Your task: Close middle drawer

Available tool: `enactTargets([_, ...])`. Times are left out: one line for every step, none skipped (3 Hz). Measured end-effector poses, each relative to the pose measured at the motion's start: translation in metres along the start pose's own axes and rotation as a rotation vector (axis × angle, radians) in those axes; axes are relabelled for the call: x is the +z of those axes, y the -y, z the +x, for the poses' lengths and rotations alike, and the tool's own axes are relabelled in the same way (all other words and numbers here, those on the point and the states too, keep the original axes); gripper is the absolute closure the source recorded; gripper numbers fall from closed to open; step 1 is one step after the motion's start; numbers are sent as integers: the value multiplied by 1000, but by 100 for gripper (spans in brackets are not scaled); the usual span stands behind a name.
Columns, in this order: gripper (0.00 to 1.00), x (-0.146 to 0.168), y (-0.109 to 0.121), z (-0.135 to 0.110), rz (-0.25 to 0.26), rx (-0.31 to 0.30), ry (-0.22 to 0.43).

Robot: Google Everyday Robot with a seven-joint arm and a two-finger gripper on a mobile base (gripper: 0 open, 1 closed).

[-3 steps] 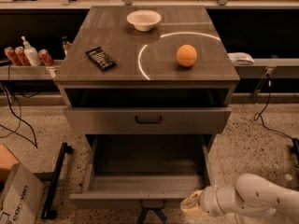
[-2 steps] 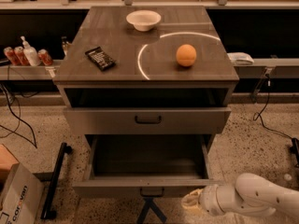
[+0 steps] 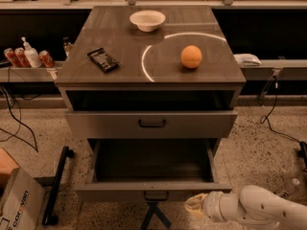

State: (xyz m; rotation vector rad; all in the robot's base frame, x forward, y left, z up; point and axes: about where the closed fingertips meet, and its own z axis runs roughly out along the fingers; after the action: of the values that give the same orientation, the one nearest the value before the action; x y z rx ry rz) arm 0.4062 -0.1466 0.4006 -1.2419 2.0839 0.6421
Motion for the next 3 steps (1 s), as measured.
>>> enactTargets([100, 14, 30, -16, 89, -73, 47])
enactTargets([100, 22, 55, -35, 140, -136, 86])
enactTargets([100, 25, 76, -57, 174, -194, 115])
